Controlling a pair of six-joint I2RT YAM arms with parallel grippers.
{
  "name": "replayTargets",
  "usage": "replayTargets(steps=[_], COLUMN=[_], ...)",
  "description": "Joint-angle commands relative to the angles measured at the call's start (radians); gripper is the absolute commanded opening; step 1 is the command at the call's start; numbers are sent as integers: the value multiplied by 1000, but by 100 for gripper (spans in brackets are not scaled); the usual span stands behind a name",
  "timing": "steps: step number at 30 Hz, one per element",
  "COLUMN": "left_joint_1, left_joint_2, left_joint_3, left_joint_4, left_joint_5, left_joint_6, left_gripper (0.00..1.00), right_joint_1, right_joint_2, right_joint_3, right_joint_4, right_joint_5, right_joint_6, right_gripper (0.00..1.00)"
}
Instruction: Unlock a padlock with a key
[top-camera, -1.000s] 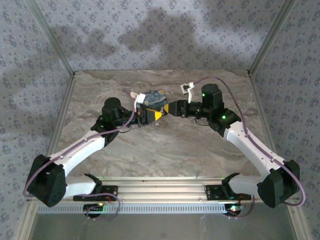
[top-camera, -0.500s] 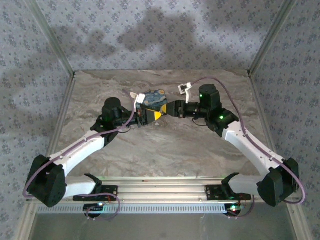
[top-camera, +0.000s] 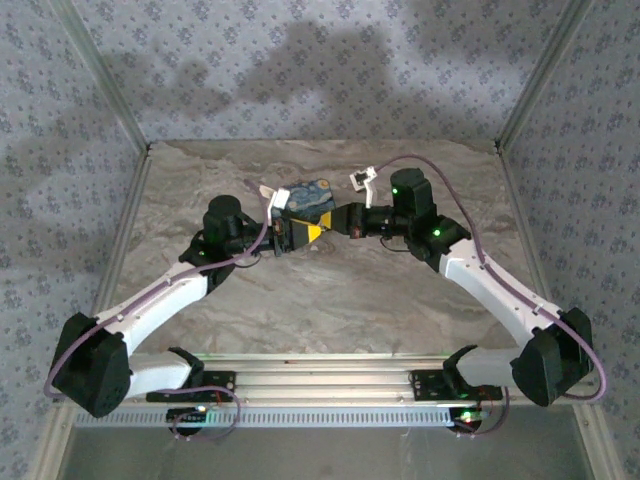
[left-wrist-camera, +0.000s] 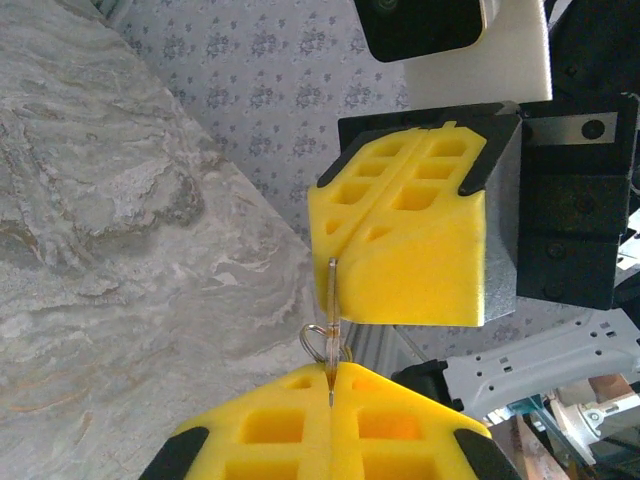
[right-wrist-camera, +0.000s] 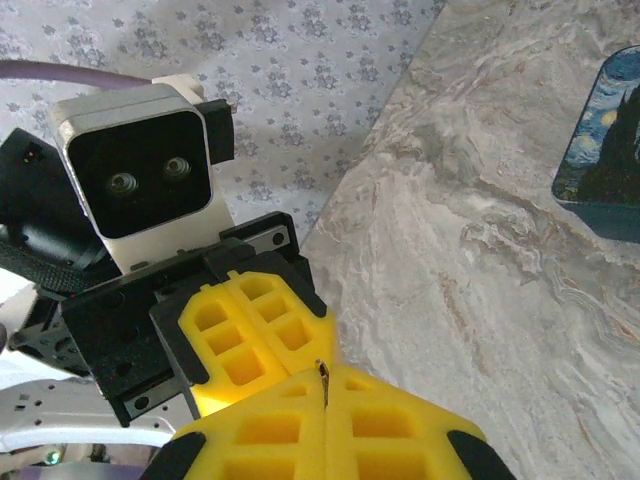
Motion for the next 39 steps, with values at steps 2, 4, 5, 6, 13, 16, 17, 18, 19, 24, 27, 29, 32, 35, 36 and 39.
replayTargets(steps=[2, 4, 5, 6, 13, 16, 17, 18, 19, 24, 27, 29, 32, 35, 36, 39], left_joint_1=[2, 3, 1, 2, 19, 39, 44, 49, 52, 51, 49, 50, 50, 50, 52, 51], left_joint_2=[-28, -28, -27, -29, -68, -98, -104, -108, -111, -91, -71, -65, -62, -57, -54, -44], left_joint_3=[15, 15, 17, 18, 2, -20, -25, -29, -35, -40, -34, -34, -33, -33, -33, -30], left_joint_4=[-15, -22, -23, -27, -102, -130, -139, -142, -141, -67, -11, 25, 42, 45, 47, 55], left_joint_5=[27, 26, 25, 22, -72, -116, -122, -124, -125, -55, 3, 32, 53, 60, 65, 81], left_joint_6=[32, 35, 35, 35, 58, 59, 60, 59, 59, 35, 10, 1, 4, 3, 3, 0], left_gripper=[0, 0, 0, 0, 56, 58, 58, 58, 58, 51, 44, 40, 35, 29, 28, 25], right_joint_1=[5, 5, 5, 5, 7, 17, 23, 29, 35, 62, 70, 73, 73, 73, 73, 73], right_joint_2=[0, -6, -8, -12, -21, 0, 9, 17, 23, 67, 81, 84, 88, 94, 97, 102], right_joint_3=[29, 26, 26, 25, 72, 111, 112, 146, 151, 191, 210, 215, 217, 217, 219, 219], right_joint_4=[19, 23, 25, 25, -134, -264, -293, -301, -300, -333, -339, -342, -345, -343, -342, -329], right_joint_5=[-29, -33, -34, -33, 23, 76, 84, 83, 72, 39, -2, -21, -37, -54, -60, -82], right_joint_6=[-39, -41, -44, -48, -162, -241, -259, -266, -272, -340, -370, -389, -401, -406, -406, -402], right_gripper=[0, 0, 0, 0, 0, 0, 0, 0, 0, 0, 0, 0, 0, 0, 0, 0])
